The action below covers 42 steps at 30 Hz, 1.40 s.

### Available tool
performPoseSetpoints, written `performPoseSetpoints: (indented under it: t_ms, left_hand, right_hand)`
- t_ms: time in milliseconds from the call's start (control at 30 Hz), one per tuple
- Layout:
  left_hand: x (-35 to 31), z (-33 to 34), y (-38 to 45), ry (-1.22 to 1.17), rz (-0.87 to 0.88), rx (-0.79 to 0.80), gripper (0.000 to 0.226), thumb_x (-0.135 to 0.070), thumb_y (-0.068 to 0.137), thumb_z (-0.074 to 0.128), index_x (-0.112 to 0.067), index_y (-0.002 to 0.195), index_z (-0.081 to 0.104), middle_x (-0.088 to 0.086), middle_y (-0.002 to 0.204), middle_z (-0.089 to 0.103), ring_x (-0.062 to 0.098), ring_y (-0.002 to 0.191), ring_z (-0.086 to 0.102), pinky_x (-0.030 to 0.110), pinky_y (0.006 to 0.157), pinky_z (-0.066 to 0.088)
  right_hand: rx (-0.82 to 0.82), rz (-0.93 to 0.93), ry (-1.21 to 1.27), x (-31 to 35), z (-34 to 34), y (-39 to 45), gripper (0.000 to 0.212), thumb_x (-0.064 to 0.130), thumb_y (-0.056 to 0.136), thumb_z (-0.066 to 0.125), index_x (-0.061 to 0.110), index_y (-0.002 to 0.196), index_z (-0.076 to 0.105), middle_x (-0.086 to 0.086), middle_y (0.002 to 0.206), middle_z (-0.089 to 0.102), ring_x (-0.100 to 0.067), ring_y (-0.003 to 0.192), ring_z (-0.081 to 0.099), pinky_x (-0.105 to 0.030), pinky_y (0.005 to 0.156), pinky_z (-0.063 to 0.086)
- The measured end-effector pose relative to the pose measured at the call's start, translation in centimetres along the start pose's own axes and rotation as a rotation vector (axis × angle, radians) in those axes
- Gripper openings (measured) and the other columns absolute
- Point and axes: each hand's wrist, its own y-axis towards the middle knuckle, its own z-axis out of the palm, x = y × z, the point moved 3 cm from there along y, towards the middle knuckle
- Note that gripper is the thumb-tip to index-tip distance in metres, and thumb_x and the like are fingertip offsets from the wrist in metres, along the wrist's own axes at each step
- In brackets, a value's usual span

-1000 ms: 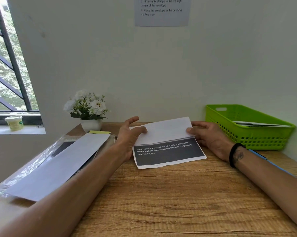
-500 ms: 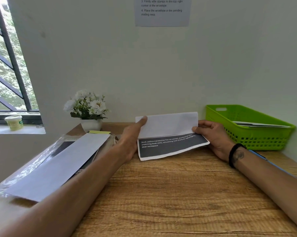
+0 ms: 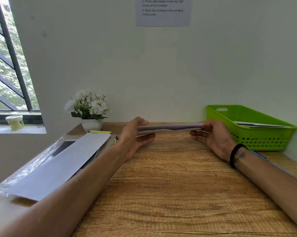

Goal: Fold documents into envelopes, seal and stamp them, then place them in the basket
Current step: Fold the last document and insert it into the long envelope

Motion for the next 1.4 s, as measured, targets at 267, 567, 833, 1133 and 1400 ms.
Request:
performPoseSetpoints:
  t_ms: [267, 567, 833, 1133, 1400]
  left_hand:
    - [-0.4, -0.4, 0.0, 0.69, 0.405, -0.073, 0.053, -0.015, 0.089, 0.077, -0.038, 0.134, 0.058, -0.002, 0.13, 0.063, 0.015, 0.116, 0.061, 0.034, 0.094, 0.052]
    - [-0.4, 1.8, -2.0, 1.055, 0.939, 0.041, 0.064, -0.021, 0.092, 0.078, -0.037, 0.146, 0.047, -0.008, 0.126, 0.069, 0.007, 0.121, 0.061, 0.027, 0.098, 0.045]
    - [-0.6, 2.4, -2.4, 1.172, 1.166, 0.008, 0.017, -0.031, 0.1, 0.069, -0.025, 0.115, 0.075, -0.013, 0.099, 0.078, 0.005, 0.086, 0.072, 0.032, 0.077, 0.059]
    - [0.1, 2.5, -2.3, 1.18, 1.163, 0.061, 0.018, -0.04, 0.099, 0.069, -0.029, 0.11, 0.077, -0.017, 0.097, 0.078, -0.002, 0.087, 0.073, 0.031, 0.076, 0.06]
    - [-0.7, 2.7, -2.6, 1.155, 1.251, 0.047, 0.014, -0.033, 0.102, 0.067, -0.022, 0.104, 0.074, -0.012, 0.091, 0.076, 0.006, 0.078, 0.07, 0.035, 0.07, 0.056]
  right_hand:
    - [-0.074, -0.265, -0.457, -0.4, -0.4, 0.2, 0.006, 0.009, 0.084, 0.082, 0.006, 0.088, 0.079, -0.01, 0.096, 0.078, -0.018, 0.087, 0.073, -0.025, 0.07, 0.059]
    - [-0.133, -0.536, -0.842, 0.9, 0.4, -0.6, 0.049, 0.018, 0.085, 0.081, 0.027, 0.131, 0.067, 0.002, 0.121, 0.067, -0.008, 0.093, 0.068, -0.024, 0.076, 0.056]
    - [-0.048, -0.881, -1.178, 1.0, 2.8, -2.5, 0.016, 0.029, 0.089, 0.076, 0.024, 0.105, 0.078, 0.005, 0.115, 0.068, -0.02, 0.113, 0.058, -0.045, 0.1, 0.049]
    - [0.141, -1.02, -1.221, 0.3, 5.9, -5.2, 0.016, 0.03, 0.093, 0.074, 0.023, 0.107, 0.077, 0.009, 0.101, 0.074, -0.014, 0.102, 0.061, -0.037, 0.089, 0.053]
    - [0.128, -0.975, -1.198, 0.7, 5.2, -4.7, 0.008, 0.025, 0.095, 0.072, 0.023, 0.102, 0.075, 0.01, 0.096, 0.073, -0.012, 0.1, 0.06, -0.032, 0.086, 0.05]
